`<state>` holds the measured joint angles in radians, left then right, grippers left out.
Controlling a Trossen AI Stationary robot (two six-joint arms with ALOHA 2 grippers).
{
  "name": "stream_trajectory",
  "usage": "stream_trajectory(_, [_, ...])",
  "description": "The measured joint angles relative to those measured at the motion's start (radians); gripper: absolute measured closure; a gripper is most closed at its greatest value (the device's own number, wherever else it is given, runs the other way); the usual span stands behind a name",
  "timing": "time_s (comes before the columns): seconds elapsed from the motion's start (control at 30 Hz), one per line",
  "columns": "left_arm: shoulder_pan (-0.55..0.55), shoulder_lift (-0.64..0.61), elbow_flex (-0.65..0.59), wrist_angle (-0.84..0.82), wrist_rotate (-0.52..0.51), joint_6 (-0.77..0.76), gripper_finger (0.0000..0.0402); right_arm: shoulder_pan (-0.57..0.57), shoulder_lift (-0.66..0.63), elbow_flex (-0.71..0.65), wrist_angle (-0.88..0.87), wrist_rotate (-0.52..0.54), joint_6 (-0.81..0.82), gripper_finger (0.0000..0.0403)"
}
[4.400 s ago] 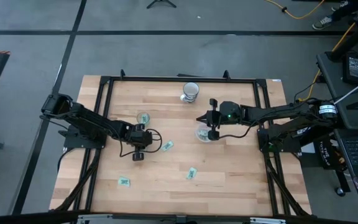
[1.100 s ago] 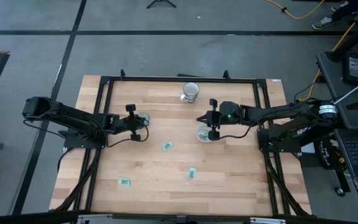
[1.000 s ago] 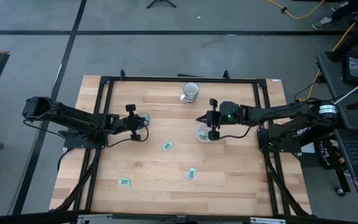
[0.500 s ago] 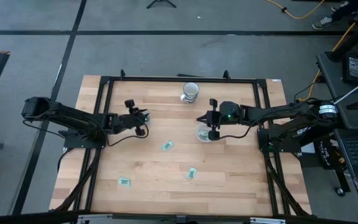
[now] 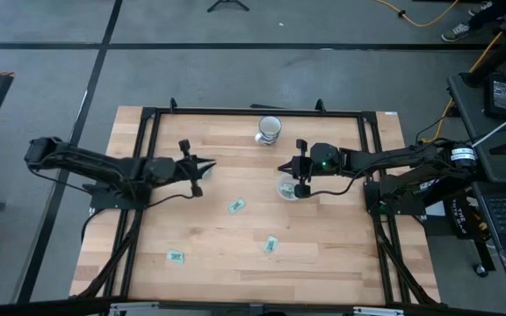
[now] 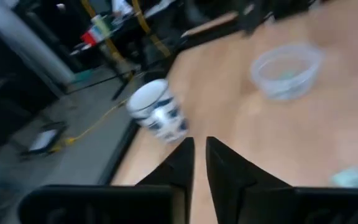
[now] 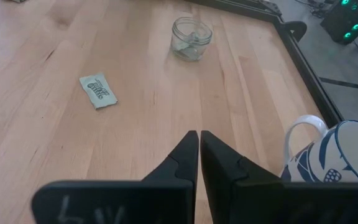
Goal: Pick and place Stevia / Truvia into bins
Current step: Put the stevia packet into the transparent container
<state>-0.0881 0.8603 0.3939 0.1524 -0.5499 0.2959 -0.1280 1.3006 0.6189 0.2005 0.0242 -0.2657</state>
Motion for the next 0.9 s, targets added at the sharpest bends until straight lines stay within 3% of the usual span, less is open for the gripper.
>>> stream_trajectory(0.13, [-0.043,-0.026,0.000,-0.024,0.097,-0.054,0.0397,0.000,0.000,0.000,0.000,0.000,0.000,0.0380])
stream_trajectory(0.27, [-0.084,-0.029,0.000,-0.039,0.162,-0.099,0.0398,0.000,0.000,0.000,0.005,0.000,0.020,0.0380])
stream_trajectory(0.57, [-0.128,-0.029,0.000,-0.037,0.178,-0.145,0.0400,0.120,0.000,0.003,0.006,0.000,0.084,0.0397])
stream_trajectory(0.9, [-0.128,-0.026,0.000,-0.035,0.184,-0.154,0.0400,0.264,-0.001,0.113,-0.059,0.057,0.146,0.0400])
